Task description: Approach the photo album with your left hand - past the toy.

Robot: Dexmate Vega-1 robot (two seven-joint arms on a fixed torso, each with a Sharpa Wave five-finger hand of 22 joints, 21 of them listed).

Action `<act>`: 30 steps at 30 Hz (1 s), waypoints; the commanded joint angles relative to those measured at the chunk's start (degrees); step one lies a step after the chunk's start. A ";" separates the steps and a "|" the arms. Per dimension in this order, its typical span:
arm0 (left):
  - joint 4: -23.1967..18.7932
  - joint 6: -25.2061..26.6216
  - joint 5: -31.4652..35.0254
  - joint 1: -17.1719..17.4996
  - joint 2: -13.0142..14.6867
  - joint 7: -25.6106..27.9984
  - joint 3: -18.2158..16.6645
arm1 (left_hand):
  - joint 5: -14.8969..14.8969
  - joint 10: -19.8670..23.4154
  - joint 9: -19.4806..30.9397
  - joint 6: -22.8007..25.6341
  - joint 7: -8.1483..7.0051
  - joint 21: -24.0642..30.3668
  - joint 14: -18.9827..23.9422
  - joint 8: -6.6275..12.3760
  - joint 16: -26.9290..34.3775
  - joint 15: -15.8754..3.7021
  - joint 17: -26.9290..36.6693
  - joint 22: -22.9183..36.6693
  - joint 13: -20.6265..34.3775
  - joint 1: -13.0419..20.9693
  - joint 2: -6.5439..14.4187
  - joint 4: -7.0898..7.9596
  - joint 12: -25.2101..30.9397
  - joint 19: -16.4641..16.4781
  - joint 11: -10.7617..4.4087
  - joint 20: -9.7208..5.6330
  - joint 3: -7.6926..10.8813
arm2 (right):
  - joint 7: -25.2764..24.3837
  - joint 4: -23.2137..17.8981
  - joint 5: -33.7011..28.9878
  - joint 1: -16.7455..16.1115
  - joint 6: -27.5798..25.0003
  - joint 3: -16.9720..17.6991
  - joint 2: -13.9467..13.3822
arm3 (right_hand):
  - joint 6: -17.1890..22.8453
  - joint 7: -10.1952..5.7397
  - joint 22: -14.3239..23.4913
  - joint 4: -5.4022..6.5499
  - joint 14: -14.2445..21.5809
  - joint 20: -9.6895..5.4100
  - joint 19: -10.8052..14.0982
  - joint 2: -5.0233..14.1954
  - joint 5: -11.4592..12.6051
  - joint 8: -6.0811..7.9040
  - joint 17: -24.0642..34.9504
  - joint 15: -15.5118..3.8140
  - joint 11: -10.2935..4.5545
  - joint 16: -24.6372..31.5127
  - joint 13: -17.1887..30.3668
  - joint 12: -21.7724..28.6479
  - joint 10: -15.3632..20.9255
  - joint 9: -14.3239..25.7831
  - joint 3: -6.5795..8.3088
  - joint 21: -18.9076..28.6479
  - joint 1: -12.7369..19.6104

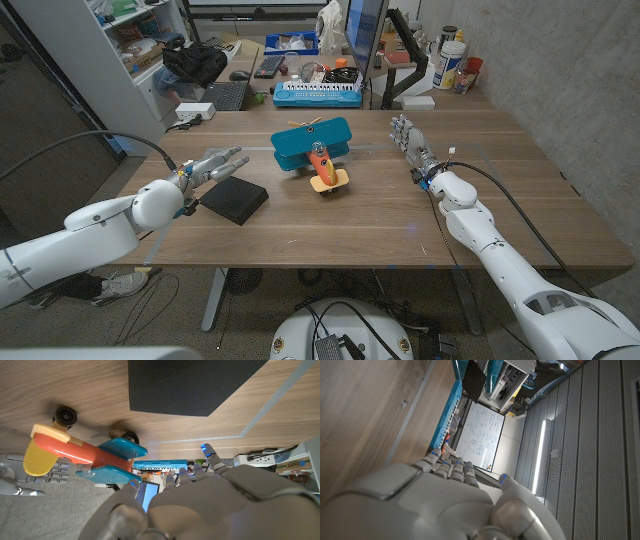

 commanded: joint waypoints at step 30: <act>0.98 1.49 -4.17 -4.19 4.55 -2.45 4.79 | 0.18 -12.20 0.37 -9.23 0.33 0.65 -15.63 0.15 0.16 0.87 0.28 0.39 0.11 -0.68 5.50 0.03 0.41 -20.09 0.44 0.88 -1.17 | 0.08 2.49 -0.92 1.51 0.39 -0.48 1.16 | 0.11 -0.26 0.18 -0.07 0.29 -2.92 0.33 5.90 0.26 0.29 0.09 -0.72 -0.09 0.23 0.21 0.33 0.07 0.16 -0.26 -0.35 0.50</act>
